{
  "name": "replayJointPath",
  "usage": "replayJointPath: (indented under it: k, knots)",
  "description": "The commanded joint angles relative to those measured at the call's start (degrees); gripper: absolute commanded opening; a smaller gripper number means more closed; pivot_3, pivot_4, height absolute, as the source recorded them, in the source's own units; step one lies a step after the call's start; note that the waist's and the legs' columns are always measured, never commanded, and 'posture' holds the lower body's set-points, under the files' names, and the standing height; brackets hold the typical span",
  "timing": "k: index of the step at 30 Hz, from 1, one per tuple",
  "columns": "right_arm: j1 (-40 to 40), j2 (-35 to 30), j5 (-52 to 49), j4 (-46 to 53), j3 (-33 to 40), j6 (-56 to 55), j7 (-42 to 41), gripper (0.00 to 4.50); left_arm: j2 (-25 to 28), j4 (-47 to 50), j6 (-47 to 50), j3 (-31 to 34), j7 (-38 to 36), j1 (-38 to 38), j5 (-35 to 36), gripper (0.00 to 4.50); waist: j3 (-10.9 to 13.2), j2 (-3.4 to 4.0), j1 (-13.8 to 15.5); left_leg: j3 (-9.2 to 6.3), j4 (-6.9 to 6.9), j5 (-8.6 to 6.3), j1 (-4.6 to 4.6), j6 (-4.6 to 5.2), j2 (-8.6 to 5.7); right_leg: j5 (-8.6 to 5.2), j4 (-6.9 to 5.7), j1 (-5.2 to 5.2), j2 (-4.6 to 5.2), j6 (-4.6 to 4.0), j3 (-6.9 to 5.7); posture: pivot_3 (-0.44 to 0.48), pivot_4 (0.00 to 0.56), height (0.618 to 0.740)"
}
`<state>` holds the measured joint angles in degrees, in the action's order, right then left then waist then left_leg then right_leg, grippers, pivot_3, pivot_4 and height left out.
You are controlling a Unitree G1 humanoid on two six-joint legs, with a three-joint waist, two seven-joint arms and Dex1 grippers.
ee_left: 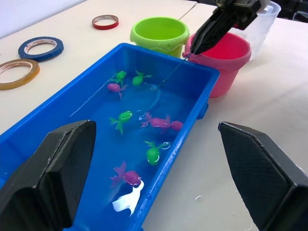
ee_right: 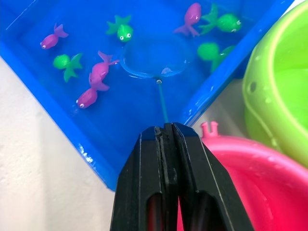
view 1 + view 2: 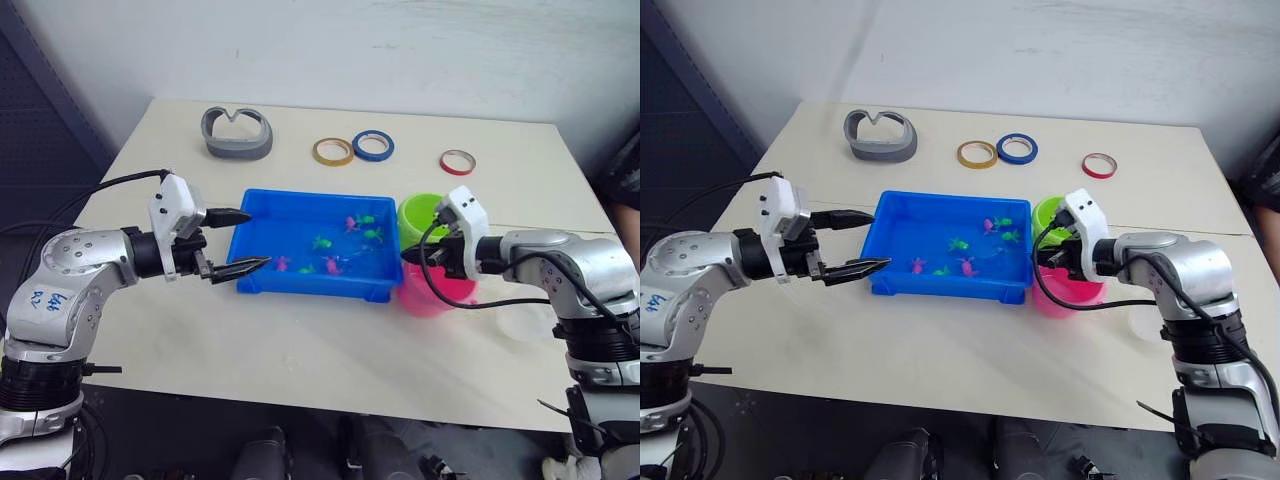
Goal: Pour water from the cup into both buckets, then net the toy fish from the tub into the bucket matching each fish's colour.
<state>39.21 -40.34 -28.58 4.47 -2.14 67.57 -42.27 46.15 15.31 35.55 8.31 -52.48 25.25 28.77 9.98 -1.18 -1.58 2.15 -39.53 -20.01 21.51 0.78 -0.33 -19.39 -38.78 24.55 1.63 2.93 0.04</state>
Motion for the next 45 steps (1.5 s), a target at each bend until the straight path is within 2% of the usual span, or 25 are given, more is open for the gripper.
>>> replayJointPath:
  k: [1, 17, 28, 38, 45]
  knots:
    - [1.5, -0.6, 0.6, 0.8, 0.2, -1.6, 0.1, 0.00, 0.7, 0.9, -1.2, 0.9, 0.2, 0.8, -0.1, 4.44, 0.0, 0.00, 0.0, 0.00, 0.00, 0.00, 0.00, 0.00, 0.00, 0.00, 0.00, 0.00, 0.00, 0.00, 0.00, 0.000, 0.150, 0.740]
    - [4.8, 4.6, 3.8, -4.2, -1.7, -8.3, 1.3, 0.00, 0.8, 1.0, -1.4, 0.4, 0.2, 1.3, -0.5, 4.44, 0.0, 0.00, 0.0, 0.00, 0.02, 0.00, 0.00, 0.00, 0.00, 0.00, 0.02, 0.01, 0.00, 0.00, 0.00, 0.000, 0.150, 0.740]
    - [6.0, 5.5, 5.1, -9.2, -2.3, -7.3, 1.0, 0.00, 0.8, 0.3, -0.8, 0.8, 0.9, 2.4, -0.7, 4.44, 0.0, 0.01, 0.0, 0.00, 0.03, 0.00, 0.00, 0.00, 0.00, 0.00, 0.03, 0.01, 0.00, 0.00, 0.00, 0.000, 0.150, 0.740]
    - [6.5, 6.1, 6.8, -10.5, -2.2, -11.0, 1.0, 0.00, 0.7, -0.2, -1.2, 0.8, 1.2, 2.6, -0.8, 4.44, 0.0, 0.01, -0.1, 0.00, 0.05, 0.00, 0.00, 0.00, 0.00, 0.00, 0.04, 0.01, 0.00, 0.00, 0.00, 0.000, 0.150, 0.740]
    - [6.3, 5.6, 6.8, -7.7, -2.3, -13.2, -1.0, 0.00, 0.5, -0.4, -1.4, 0.6, 1.3, 2.8, -0.9, 4.44, 0.0, 0.02, -0.1, 0.01, 0.06, 0.00, 0.00, 0.00, 0.00, 0.00, 0.04, 0.01, 0.00, 0.00, 0.00, 0.000, 0.150, 0.740]
